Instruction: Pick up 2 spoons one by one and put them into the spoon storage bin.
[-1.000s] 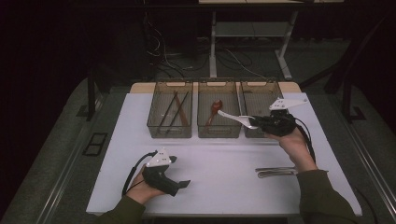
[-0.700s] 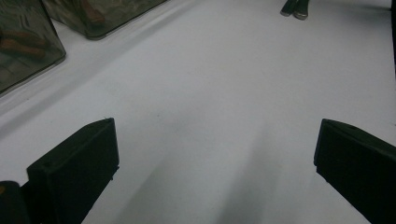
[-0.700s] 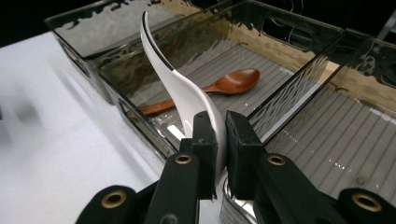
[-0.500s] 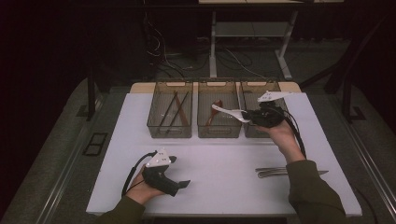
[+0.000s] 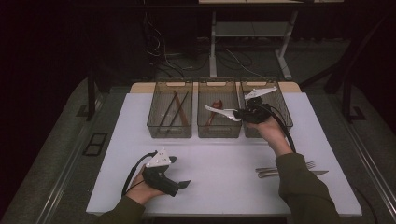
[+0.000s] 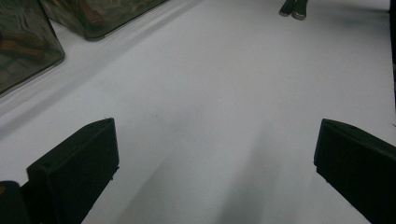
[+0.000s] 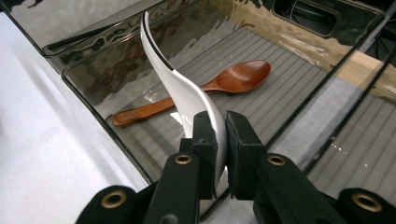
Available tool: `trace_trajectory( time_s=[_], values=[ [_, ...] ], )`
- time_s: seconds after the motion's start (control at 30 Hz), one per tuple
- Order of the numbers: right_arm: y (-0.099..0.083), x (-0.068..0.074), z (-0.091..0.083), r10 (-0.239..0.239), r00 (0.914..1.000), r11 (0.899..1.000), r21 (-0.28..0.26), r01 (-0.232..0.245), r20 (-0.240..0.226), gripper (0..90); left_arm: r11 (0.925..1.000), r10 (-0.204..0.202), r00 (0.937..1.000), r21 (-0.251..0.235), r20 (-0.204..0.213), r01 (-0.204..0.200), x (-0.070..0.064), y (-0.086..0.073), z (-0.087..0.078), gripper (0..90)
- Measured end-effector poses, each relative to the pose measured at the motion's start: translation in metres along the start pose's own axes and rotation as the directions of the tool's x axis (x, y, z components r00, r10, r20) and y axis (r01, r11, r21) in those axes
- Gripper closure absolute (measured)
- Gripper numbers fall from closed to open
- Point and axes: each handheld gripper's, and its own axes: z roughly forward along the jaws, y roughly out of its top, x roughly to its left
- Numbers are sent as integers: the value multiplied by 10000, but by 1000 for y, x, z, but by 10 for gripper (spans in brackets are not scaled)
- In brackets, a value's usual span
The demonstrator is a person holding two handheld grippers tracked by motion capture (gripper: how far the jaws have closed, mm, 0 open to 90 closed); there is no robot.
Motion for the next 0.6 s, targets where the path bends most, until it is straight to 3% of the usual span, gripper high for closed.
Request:
trace_trajectory(
  time_s=[0.47, 0.6],
  values=[
    [1, 15, 20, -843, 9963, 9906, 1098, 819, 178, 819, 10000, 36, 10000, 21, 24, -36, 0, 0, 0, 0],
    [0, 16, 21, -861, 9962, 9900, 1132, 846, 85, 790, 10000, 29, 10000, 22, 26, -29, 0, 0, 0, 0]
  ],
)
